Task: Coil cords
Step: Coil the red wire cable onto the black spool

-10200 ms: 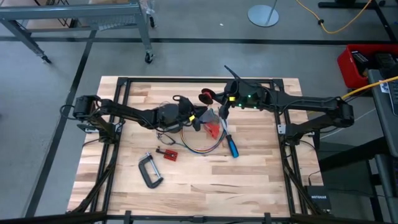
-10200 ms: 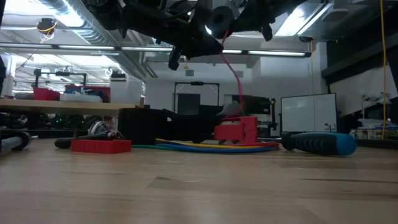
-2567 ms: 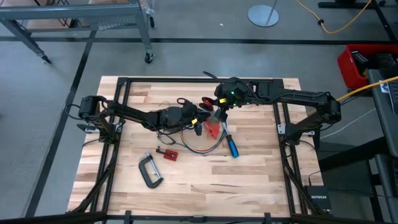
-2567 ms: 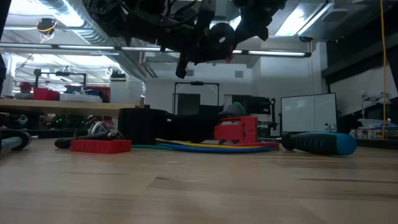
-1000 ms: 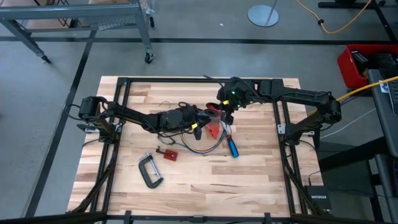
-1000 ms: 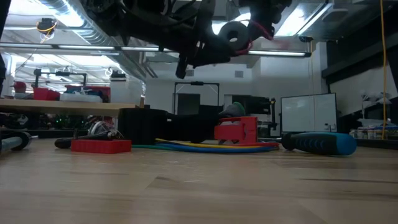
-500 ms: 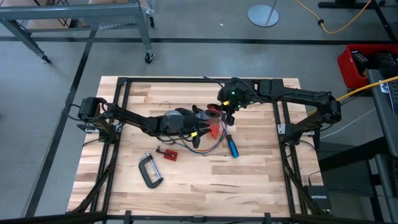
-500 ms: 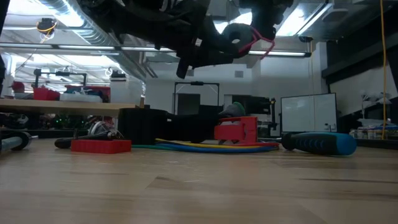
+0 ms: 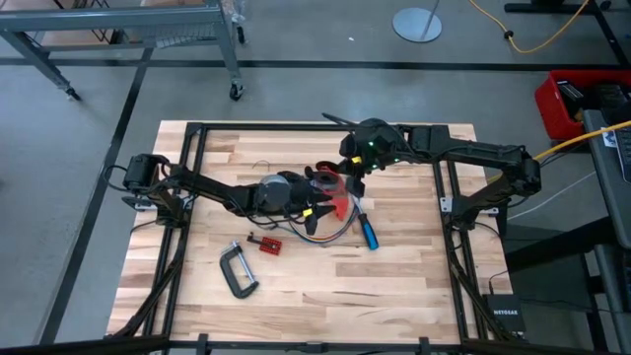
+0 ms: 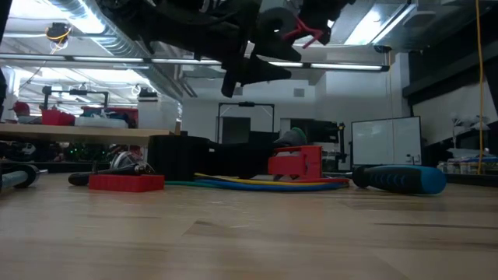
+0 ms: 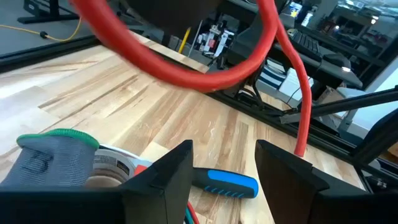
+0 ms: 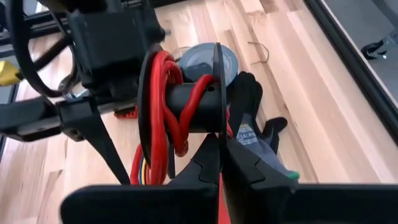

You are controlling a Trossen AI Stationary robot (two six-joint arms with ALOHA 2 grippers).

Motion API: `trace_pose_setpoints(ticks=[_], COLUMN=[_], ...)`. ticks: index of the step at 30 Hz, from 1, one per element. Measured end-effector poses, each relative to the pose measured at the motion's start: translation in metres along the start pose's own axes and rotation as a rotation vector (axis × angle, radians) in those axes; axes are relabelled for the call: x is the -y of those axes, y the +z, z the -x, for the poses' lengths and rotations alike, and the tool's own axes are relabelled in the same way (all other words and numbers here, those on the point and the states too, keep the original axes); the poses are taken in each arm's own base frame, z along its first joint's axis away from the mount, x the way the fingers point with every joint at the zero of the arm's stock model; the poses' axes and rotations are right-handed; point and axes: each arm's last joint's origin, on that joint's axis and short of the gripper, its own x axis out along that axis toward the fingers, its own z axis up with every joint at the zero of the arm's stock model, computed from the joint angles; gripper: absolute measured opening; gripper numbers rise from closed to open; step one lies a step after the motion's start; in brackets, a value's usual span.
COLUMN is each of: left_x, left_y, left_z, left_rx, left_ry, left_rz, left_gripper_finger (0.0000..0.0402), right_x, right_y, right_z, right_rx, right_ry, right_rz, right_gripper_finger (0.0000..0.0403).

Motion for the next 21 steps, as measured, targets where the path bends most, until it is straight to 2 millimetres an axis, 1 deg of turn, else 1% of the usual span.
trace_pose_setpoints(ticks=[7,13,21], left_x=[0.006,0.015,0.017], left_y=[-0.002,-0.003,-0.003], left_z=[0.002,0.003,0.004], left_rx=[-0.003,0.007,0.011], left_ry=[-0.023,-0.081,-0.091], left_rz=[-0.001,0.001,0.0], left_gripper_finger=[0.0168,0.0168,0.0169], right_x=[0.001,0.001,0.001], right_y=[0.001,0.0,0.0], right_z=[0.0,0.0,0.0], right_rx=[0.008,0.0,-0.002], right_ry=[-0.024,-0.037,-0.037], right_rz=[0.003,0.003,0.002], right_gripper_finger=[0.0005,0.0005,0.0005])
